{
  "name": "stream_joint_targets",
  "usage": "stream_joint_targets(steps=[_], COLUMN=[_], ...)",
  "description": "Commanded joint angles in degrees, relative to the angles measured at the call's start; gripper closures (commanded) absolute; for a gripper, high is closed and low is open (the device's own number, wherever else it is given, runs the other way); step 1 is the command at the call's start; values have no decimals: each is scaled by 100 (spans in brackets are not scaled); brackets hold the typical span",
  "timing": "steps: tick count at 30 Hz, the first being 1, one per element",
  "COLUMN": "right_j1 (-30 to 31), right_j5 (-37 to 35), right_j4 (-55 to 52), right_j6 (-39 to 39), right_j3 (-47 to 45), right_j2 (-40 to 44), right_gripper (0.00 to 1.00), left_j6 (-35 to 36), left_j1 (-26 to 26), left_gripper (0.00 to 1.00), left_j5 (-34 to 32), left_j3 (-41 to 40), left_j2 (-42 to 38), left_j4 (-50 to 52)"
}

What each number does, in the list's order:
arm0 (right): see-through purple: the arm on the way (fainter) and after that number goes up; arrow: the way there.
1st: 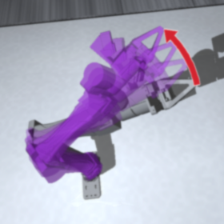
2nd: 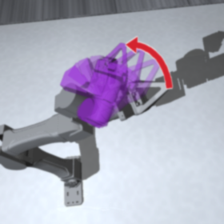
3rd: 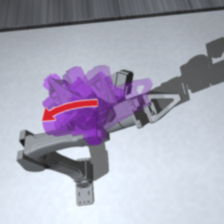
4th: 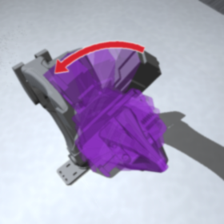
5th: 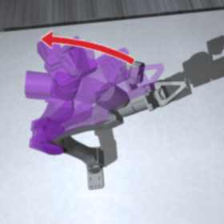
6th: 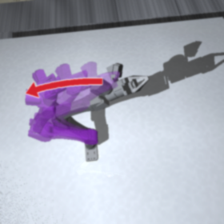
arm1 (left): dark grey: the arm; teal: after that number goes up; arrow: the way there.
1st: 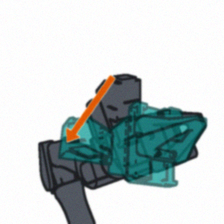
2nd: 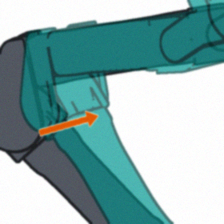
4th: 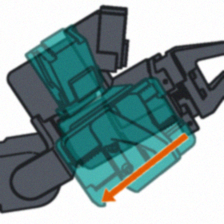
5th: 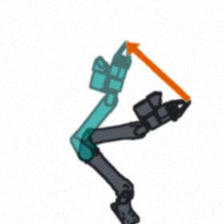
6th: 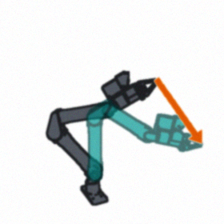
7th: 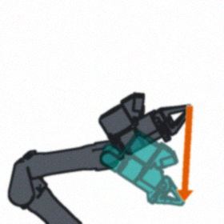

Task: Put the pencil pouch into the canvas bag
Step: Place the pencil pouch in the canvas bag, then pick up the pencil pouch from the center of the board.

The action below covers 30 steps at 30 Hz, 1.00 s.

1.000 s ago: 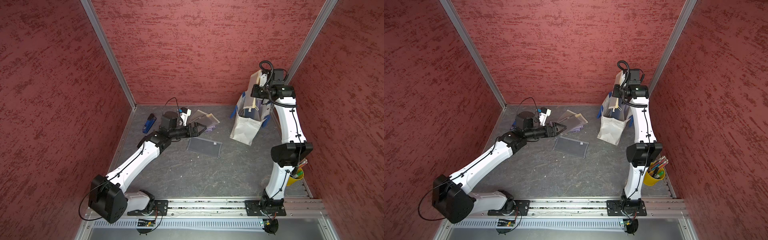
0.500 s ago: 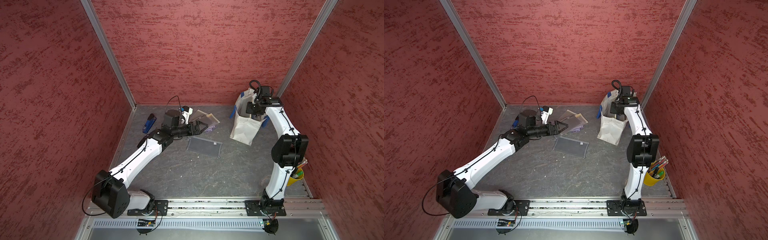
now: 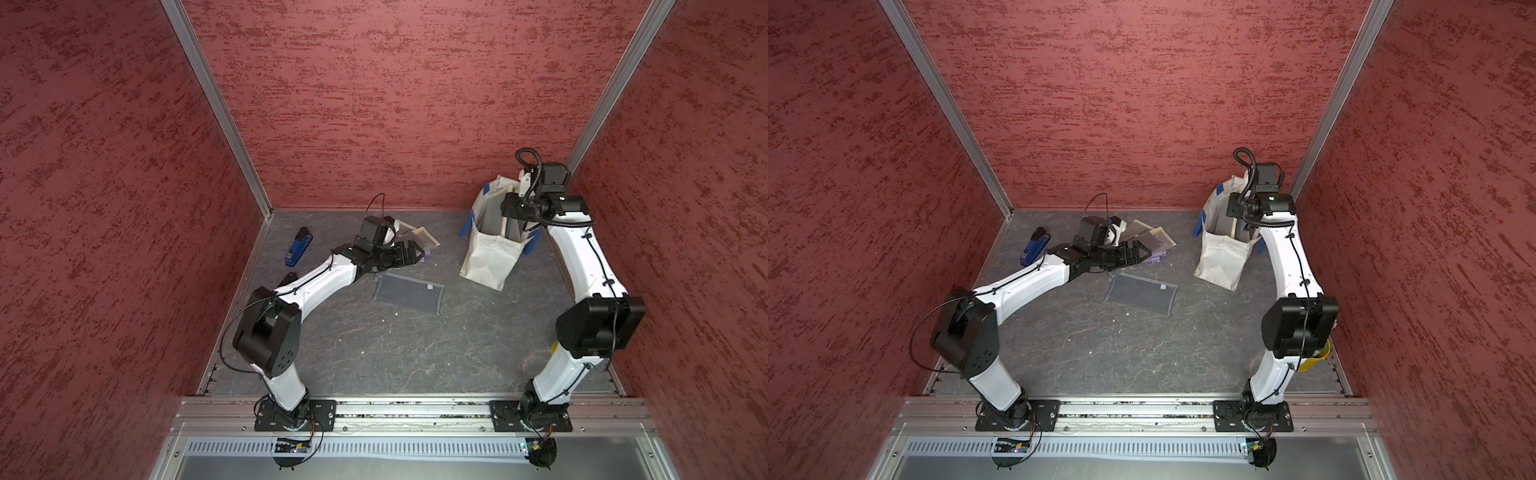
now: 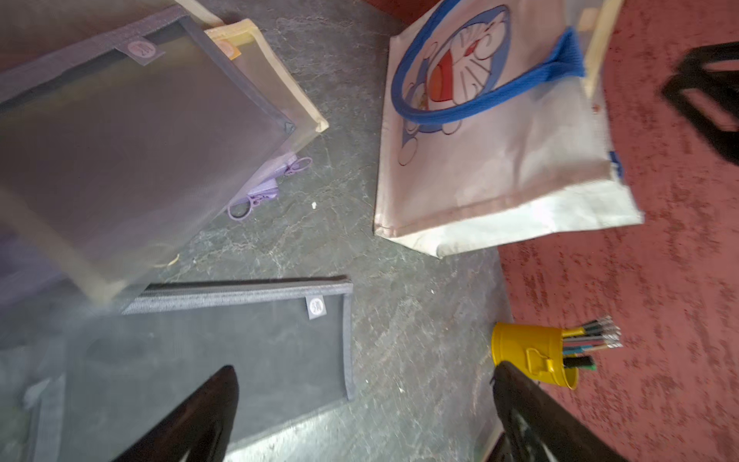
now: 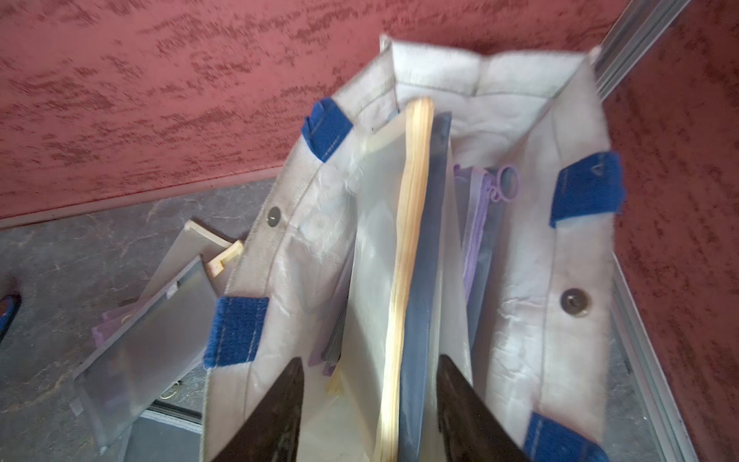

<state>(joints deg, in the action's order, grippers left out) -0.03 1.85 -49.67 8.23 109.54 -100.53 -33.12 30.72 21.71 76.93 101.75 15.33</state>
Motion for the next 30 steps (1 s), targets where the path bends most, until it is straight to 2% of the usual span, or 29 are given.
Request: stream_joint_targets(steps=[1, 6, 11, 19, 25, 30], right_j1=[159, 817, 1575, 2323, 2606, 2833], right_j5=[-193, -44, 172, 497, 980, 1336], right_j4=[-218, -135, 221, 825, 914, 1055], right_j6=[-38, 12, 611, 1223, 1198, 1196], right_j3=[122, -258, -1076, -2397, -2618, -2499], right_j2=[240, 706, 1116, 1444, 1203, 599], right_gripper=[41, 36, 35, 34, 34, 34], left_j6=[-139, -265, -389, -396, -170, -76], left_j1=[74, 183, 284, 285, 277, 289], left_gripper=[0, 1, 2, 2, 3, 3], left_j5=[-107, -36, -43, -9, 51, 148], left_j3=[420, 702, 35, -1417, -2051, -2526], left_j2=[753, 1485, 1406, 682, -216, -1238], left_j4=[-259, -342, -548, -895, -705, -388])
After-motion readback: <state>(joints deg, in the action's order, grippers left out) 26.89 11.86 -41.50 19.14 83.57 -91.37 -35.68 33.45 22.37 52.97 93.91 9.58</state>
